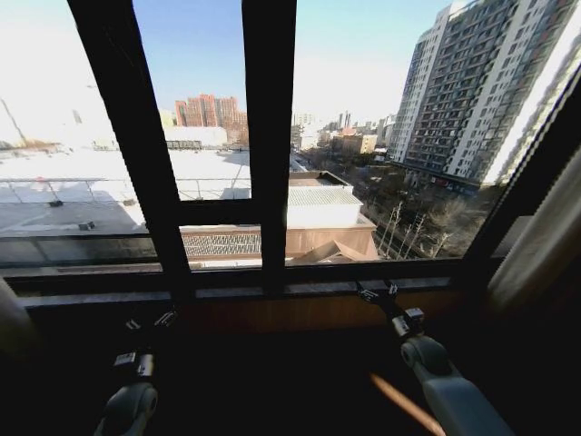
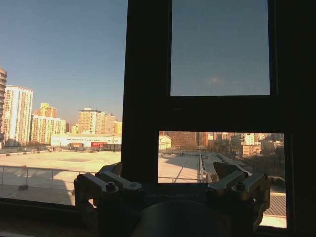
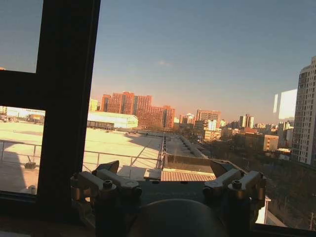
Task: Open the curtains by pulling them apart, changing their state from closed to fully open.
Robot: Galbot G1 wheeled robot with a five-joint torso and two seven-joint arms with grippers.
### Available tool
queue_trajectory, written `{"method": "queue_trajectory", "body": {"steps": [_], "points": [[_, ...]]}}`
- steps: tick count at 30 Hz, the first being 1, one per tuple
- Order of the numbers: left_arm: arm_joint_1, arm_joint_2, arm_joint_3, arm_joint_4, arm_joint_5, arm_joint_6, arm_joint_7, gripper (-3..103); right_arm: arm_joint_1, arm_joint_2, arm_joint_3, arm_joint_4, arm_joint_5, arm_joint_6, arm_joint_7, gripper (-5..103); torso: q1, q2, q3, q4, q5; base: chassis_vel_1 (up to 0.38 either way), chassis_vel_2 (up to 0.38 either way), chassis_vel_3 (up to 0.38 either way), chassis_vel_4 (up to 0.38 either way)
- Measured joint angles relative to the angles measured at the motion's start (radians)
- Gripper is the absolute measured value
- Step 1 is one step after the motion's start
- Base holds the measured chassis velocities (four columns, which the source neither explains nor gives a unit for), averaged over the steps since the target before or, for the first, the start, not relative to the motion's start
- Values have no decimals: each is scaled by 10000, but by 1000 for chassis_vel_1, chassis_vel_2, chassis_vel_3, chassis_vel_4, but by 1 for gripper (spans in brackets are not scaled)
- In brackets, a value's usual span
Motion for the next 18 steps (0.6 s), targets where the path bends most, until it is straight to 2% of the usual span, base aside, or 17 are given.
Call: {"method": "queue_trajectory", "body": {"steps": [6,9,15,18], "points": [[0,0,2,-1,0,0,4,100,0,0,1,-1,0,0,0,100,-4,2,0,-6,4,66,-492,-87,478],[0,-1,3,-1,0,0,4,100,0,-1,1,-1,0,0,0,100,5,-2,3,-1,0,129,-449,-112,474],[2,-1,2,-3,0,0,6,100,0,-2,1,-1,0,0,1,100,-12,9,-5,-5,4,122,-246,-95,193],[1,0,0,-2,0,0,4,100,-1,-1,1,0,0,0,0,100,-9,7,-4,0,-3,49,-38,-78,10]]}}
